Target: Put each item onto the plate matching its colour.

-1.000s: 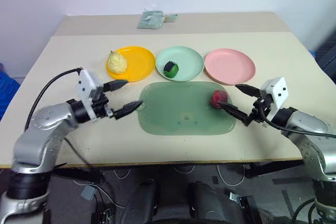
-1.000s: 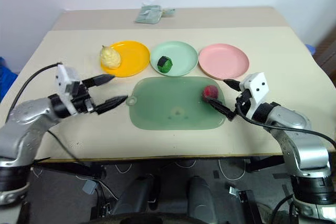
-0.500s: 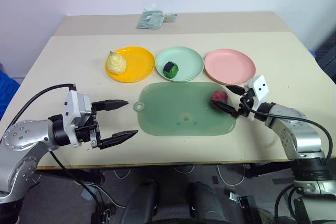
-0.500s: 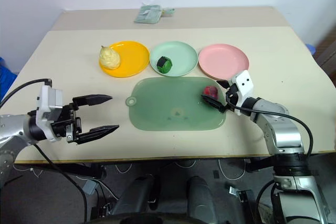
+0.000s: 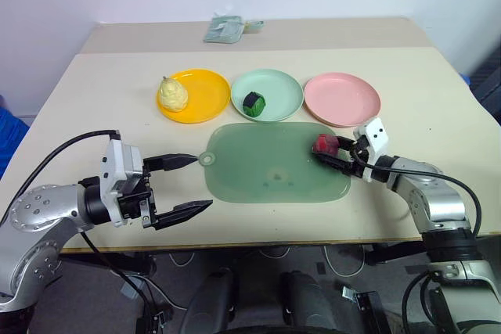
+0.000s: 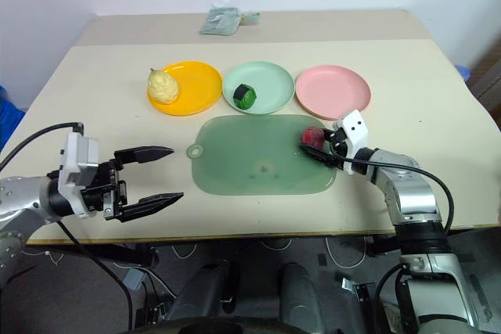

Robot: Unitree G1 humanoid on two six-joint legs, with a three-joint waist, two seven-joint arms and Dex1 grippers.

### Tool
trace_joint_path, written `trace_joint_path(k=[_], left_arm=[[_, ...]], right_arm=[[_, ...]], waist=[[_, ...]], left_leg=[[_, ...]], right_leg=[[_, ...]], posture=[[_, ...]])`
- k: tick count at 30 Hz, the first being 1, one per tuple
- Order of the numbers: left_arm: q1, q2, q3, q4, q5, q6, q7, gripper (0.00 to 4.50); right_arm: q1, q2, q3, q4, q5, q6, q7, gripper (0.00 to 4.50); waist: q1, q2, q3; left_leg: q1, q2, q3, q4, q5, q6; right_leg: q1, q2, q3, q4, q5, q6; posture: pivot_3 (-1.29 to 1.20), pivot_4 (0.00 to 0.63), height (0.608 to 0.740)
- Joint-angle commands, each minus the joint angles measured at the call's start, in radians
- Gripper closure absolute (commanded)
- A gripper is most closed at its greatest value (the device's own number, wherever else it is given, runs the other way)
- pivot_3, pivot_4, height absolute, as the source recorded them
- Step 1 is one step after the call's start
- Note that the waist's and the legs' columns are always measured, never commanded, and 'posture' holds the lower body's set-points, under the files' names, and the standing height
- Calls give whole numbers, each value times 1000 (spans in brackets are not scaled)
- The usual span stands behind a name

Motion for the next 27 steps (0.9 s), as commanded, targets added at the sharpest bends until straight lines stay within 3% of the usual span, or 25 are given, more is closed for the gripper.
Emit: trace_joint_path(k=[1, 9, 16, 19, 27], left_arm=[[-15, -4, -8, -20, 7, -10, 13, 0], [-49, -44, -39, -16, 29, 26, 135, 0], [-177, -152, -97, -31, 82, 105, 392, 0], [-238, -188, -120, -36, 94, 156, 482, 0], [-241, -191, -111, -87, -8, 258, 480, 0]], right_arm=[[-7, 3, -30, -101, 26, 18, -16, 2217], [-133, 11, -84, -107, 79, 50, -52, 2217], [-551, 62, -68, 690, -114, -326, -175, 2217], [-665, 94, -73, 962, -169, -446, -266, 2217], [-756, 144, -85, 1178, -251, -511, -399, 2217]], waist=[[1, 0, 0], [0, 0, 0], [-4, 0, 0], [-7, 0, 1], [-33, 1, 1]], left_leg=[[0, 0, 0, 0, 0, 0], [0, 0, 0, 0, 0, 0], [2, 0, 0, -1, 0, 0], [2, -1, 0, -2, 2, -3], [2, -1, 1, -2, 4, -7]], right_leg=[[0, 0, 0, 0, 0, 0], [0, 0, 0, 0, 0, 0], [2, 2, -1, 0, 2, 2], [2, 3, -1, 0, 2, 2], [1, 3, 0, 0, 2, 3]], posture=[[0, 150, 740], [0, 150, 740], [0, 150, 740], [0, 150, 740], [0, 150, 740]])
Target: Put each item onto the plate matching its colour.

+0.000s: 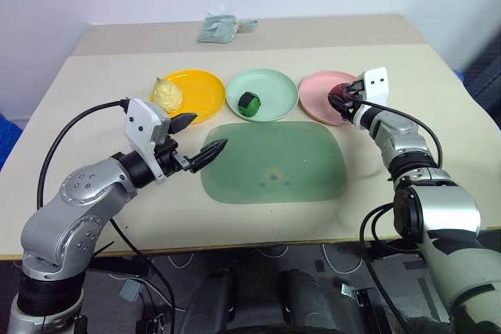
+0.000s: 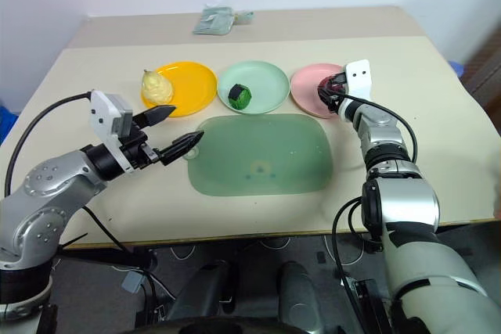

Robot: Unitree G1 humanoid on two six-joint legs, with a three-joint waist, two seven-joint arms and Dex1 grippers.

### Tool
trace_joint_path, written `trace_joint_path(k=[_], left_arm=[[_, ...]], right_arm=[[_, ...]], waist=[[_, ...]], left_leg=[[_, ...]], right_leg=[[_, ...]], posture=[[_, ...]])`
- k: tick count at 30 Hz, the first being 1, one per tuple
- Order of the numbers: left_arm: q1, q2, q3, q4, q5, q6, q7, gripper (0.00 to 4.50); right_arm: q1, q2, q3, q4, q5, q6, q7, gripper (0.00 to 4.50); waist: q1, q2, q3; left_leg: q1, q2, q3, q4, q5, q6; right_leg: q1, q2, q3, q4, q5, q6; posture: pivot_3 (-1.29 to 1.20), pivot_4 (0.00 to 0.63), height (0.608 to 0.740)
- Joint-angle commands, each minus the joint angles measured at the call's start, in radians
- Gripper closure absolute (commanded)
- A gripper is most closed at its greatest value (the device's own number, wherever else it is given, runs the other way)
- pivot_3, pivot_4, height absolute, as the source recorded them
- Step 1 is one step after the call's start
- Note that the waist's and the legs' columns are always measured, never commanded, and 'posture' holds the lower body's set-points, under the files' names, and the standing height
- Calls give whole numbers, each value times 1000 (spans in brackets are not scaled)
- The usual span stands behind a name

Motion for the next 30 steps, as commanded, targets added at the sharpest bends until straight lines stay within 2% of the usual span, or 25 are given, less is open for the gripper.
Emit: trace_joint_path(k=[1, 4, 6, 7, 8, 9, 15, 21, 23, 26, 30], left_arm=[[19, 23, 15, -71, -56, 24, -25, 0], [31, 34, 18, -78, -74, 35, -36, 0], [32, 39, 15, -79, -83, 40, -38, 0], [32, 44, 12, -80, -85, 40, -44, 0], [29, 47, 10, -78, -86, 41, -49, 0], [26, 50, 8, -75, -84, 42, -53, 0], [-18, 53, -22, -33, -70, 39, -84, 0], [-52, 6, -61, 27, -5, 7, -62, 0], [-63, -5, -82, 60, 42, -14, -52, 0], [-79, -48, -89, 110, 95, -54, -19, 0], [-56, -66, -84, 136, 171, -123, -5, 0]], right_arm=[[-60, 13, -24, 8, -21, -22, -28, 2217], [-62, 22, -31, 16, -34, -15, -26, 2217], [-61, 27, -39, 17, -38, -11, -25, 1218], [-61, 28, -42, 17, -39, -10, -21, 864], [-61, 29, -45, 17, -40, -11, -20, 285], [-60, 28, -48, 16, -42, -13, -21, 44], [-67, -9, -84, -17, -29, -56, 4, 44], [10, -70, -129, -186, 38, -91, 151, 44], [106, -81, -132, -360, 78, -45, 214, 44], [387, -115, -121, -827, 168, 128, 301, 44], [666, -177, -160, -1240, 253, 316, 315, 44]], waist=[[-5, 0, 0], [-6, 1, 0], [-4, 1, 0], [-2, 1, 0], [1, 1, 0], [2, 1, 0], [3, 1, 0], [2, 2, 1], [4, 2, 1], [18, 2, 1], [20, 4, 2]], left_leg=[[0, 0, 0, 0, 0, 0], [0, 1, 0, -1, 0, 0], [0, 1, 0, -1, 0, 0], [0, 1, 0, -1, 0, 0], [0, 0, 0, 0, 0, 0], [0, 0, 0, 0, 0, 0], [0, 0, 0, 0, 0, 0], [0, 0, 0, -1, 0, 0], [0, 0, -1, -1, 0, 0], [0, 0, -3, 0, -1, 1], [-1, -1, -2, 0, -4, 6]], right_leg=[[0, 0, 0, 0, 0, 0], [-1, 1, 0, 0, 0, 0], [0, 1, 0, 0, 0, 0], [0, 1, 0, 0, 0, 0], [0, 1, 0, 0, 0, 0], [0, 1, 0, 0, 0, 0], [0, 1, 0, 0, 0, 0], [0, 1, 0, 0, 0, 0], [1, 1, 0, 0, 0, 0], [1, 1, 0, 0, 0, 0], [0, 0, 0, 0, 0, 0]], posture=[[0, 150, 740], [0, 150, 740], [0, 150, 740], [0, 150, 740], [0, 150, 740], [0, 150, 740], [0, 150, 740], [0, 150, 740], [0, 150, 740], [0, 150, 740], [0, 150, 740]])
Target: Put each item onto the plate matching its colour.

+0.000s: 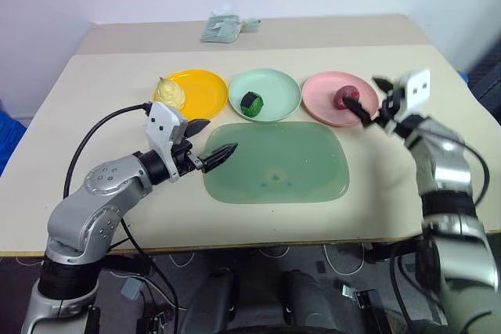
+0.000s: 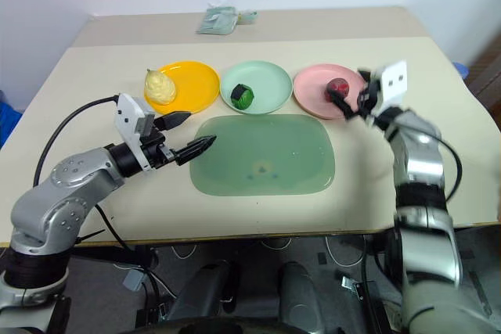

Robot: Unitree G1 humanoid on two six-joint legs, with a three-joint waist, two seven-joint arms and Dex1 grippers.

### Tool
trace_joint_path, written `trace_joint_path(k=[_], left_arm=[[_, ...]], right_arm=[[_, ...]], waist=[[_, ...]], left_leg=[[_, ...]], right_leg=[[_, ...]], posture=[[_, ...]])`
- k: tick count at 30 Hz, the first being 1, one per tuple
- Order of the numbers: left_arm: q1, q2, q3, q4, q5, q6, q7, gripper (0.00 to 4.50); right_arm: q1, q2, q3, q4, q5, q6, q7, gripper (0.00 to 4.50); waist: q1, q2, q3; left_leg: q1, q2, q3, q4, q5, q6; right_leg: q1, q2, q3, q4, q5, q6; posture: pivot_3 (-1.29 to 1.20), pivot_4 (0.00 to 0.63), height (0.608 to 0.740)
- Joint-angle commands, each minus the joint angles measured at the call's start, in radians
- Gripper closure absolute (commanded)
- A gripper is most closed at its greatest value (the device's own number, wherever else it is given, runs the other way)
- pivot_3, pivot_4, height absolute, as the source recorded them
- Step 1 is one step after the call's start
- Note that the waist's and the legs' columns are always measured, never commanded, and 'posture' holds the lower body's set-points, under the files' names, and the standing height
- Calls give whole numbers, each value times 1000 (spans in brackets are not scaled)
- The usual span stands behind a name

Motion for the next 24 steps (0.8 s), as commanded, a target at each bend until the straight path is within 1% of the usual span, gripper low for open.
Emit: trace_joint_path(k=[1, 4, 7, 10, 14, 18, 24], left_arm=[[32, 0, 30, -6, 67, -87, 8, 0], [63, 0, 38, -6, 91, -110, 10, 0], [178, 24, 93, -37, 88, -151, -35, 0], [269, 34, 131, -61, 95, -196, -60, 0], [375, 47, 195, -77, 102, -229, -84, 0], [407, 42, 205, -70, 114, -255, -90, 0], [401, 32, 203, -68, 124, -258, -81, 0]], right_arm=[[138, -72, -72, -351, 101, 152, 4, 44], [222, -98, -111, -471, 147, 239, -22, 44], [368, -143, -208, -595, 198, 311, -5, 44], [465, -171, -276, -648, 237, 346, 12, 44], [574, -195, -369, -705, 292, 389, 45, 44], [605, -211, -396, -716, 313, 405, 52, 44], [594, -213, -386, -709, 311, 413, 45, 44]], waist=[[0, 1, 0], [-9, 1, 0], [-7, 1, 0], [-2, 0, 0], [13, 1, 0], [17, 0, -1], [15, 0, -1]], left_leg=[[0, 0, 0, 0, 0, 0], [1, 1, 1, 0, 0, 0], [3, 2, 0, -1, 0, 0], [2, 2, 0, -3, -1, 1], [2, 2, 1, 0, -1, 1], [3, 2, 1, 1, -1, 1], [2, 2, 1, 0, -2, 2]], right_leg=[[0, 0, 0, 0, 0, 0], [0, -1, 1, 0, 0, 0], [1, -1, 2, 0, 0, -1], [1, -2, 2, -2, -2, -2], [3, -3, 2, -2, -4, -6], [4, -4, 1, -4, -4, -7], [5, -4, 1, -5, -4, -7]], posture=[[0, 150, 740], [0, 150, 740], [0, 150, 740], [0, 150, 740], [0, 150, 740], [0, 150, 740], [0, 150, 740]])
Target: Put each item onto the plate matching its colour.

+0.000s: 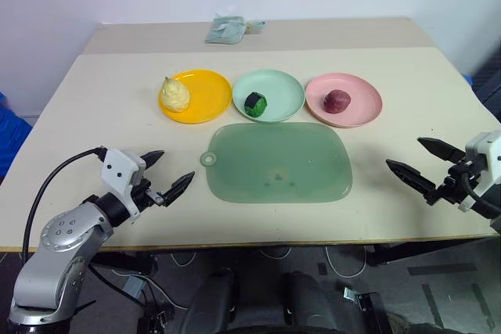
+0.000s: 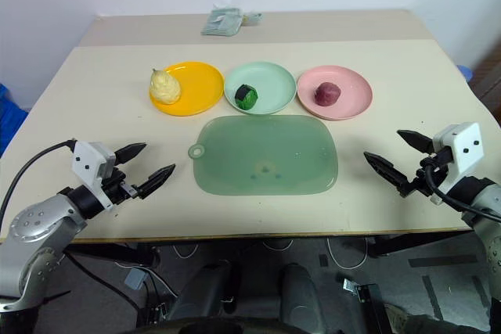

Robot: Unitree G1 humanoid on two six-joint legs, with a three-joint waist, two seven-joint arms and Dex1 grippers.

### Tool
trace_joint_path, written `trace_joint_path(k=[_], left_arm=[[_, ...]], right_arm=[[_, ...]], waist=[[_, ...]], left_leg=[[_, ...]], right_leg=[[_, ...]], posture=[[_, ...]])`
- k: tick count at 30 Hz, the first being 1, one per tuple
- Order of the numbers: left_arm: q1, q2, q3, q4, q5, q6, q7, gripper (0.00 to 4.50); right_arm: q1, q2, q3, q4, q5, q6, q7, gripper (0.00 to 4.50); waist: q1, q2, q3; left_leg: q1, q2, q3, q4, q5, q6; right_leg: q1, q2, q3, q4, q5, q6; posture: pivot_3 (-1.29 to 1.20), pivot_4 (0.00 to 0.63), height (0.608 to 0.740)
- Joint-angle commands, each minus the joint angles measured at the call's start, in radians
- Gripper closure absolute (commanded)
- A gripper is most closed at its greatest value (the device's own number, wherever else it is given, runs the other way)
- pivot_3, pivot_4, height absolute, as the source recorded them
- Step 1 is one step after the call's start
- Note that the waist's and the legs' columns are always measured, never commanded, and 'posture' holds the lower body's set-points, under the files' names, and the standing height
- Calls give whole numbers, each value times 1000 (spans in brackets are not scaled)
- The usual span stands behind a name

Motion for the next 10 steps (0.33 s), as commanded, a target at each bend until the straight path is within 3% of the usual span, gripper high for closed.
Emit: trace_joint_path(k=[1, 10], left_arm=[[-4, -5, 19, -29, 5, -26, 7, 0], [-10, -3, 18, -33, -3, -9, 12, 0]], right_arm=[[-10, -20, -22, -22, 19, 2, -3, 44], [-18, -24, -13, -29, 20, 17, -3, 44]], waist=[[0, 0, 0], [0, 0, 0]], left_leg=[[0, 0, 0, 0, 0, 0], [0, 0, 0, 0, 0, 0]], right_leg=[[0, 0, 0, 0, 0, 0], [0, 0, 0, 0, 0, 0]], posture=[[0, 150, 740], [0, 150, 740]])
